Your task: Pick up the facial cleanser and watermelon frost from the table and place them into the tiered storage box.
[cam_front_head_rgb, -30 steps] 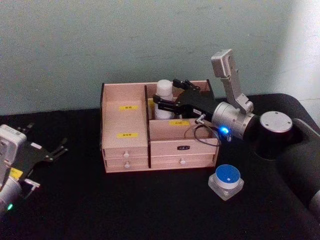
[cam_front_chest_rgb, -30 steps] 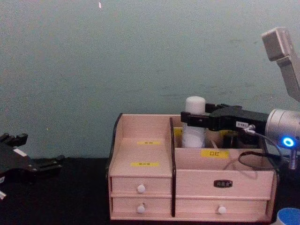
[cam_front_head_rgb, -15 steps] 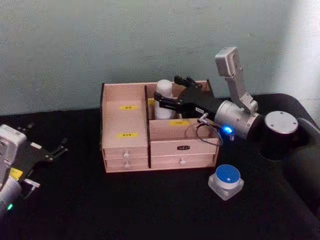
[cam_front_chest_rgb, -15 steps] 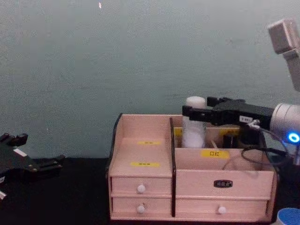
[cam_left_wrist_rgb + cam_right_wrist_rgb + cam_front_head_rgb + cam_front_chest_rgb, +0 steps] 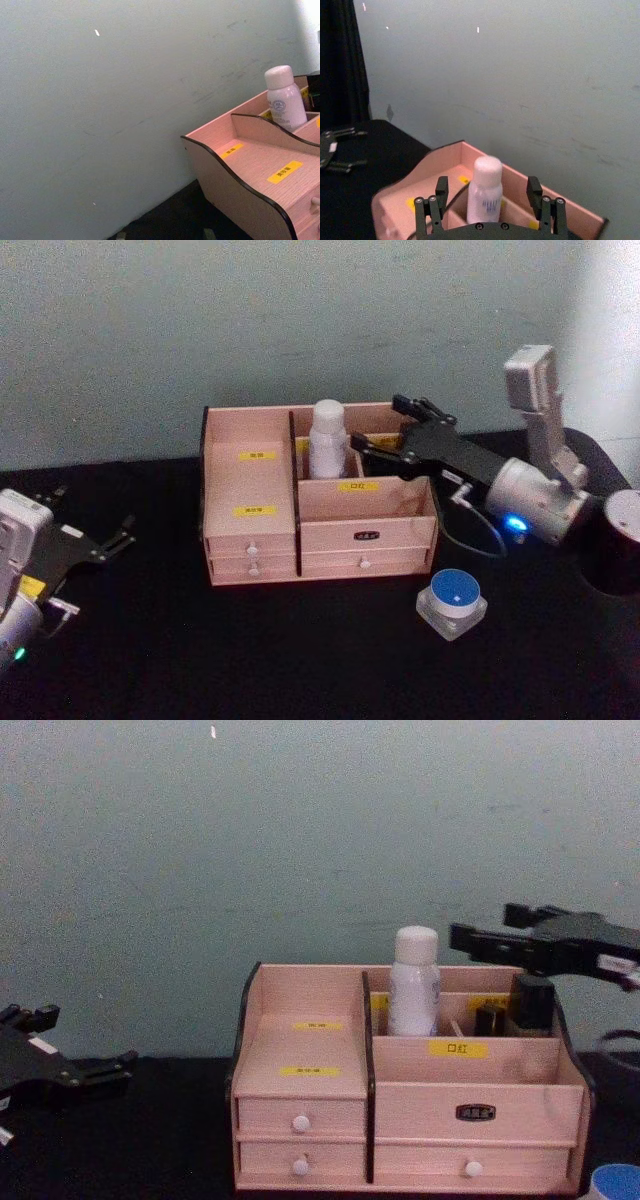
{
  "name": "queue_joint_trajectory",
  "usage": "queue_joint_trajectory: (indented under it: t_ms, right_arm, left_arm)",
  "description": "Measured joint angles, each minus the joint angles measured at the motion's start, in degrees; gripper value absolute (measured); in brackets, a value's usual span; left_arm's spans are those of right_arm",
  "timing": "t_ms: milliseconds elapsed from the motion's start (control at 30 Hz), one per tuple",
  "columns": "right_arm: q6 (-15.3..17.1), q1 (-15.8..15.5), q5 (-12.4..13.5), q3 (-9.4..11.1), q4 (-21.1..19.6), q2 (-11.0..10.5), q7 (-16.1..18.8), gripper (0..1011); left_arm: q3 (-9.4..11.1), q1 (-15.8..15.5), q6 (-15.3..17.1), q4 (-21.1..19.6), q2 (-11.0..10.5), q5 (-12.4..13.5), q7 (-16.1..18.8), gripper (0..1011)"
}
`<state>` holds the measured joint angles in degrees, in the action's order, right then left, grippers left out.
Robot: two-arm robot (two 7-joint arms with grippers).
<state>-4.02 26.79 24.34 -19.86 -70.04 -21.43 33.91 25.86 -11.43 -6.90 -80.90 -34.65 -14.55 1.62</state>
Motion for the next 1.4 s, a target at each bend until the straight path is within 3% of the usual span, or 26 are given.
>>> queue_joint_trajectory:
  t_ms: [200, 367, 667, 1033, 1400]
  right_arm:
    - [1.36, -7.11, 2.2, 1.6, -8.4, -6.16, 0.13, 1000]
    - [2.59, -12.02, 3.21, 2.74, -13.12, -10.19, -0.43, 1000]
    - [6.17, -20.36, 5.55, 5.16, -19.86, -15.59, -3.03, 1000]
    - [9.84, -25.28, 5.2, 5.91, -22.74, -18.81, -5.98, 1000]
    - [12.27, -25.6, 3.42, 4.78, -21.5, -19.04, -6.91, 1000]
  left_arm:
    - [0.0, 0.0, 0.0, 0.0, 0.0, 0.0, 0.0, 1001]
    - [0.0, 0.0, 0.0, 0.0, 0.0, 0.0, 0.0, 1001]
    - [0.0, 0.0, 0.0, 0.0, 0.0, 0.0, 0.0, 1001]
    - [0.0, 0.0, 0.0, 0.0, 0.0, 0.0, 0.0, 1001]
    - [0.0, 0.0, 0.0, 0.0, 0.0, 0.0, 0.0, 1001]
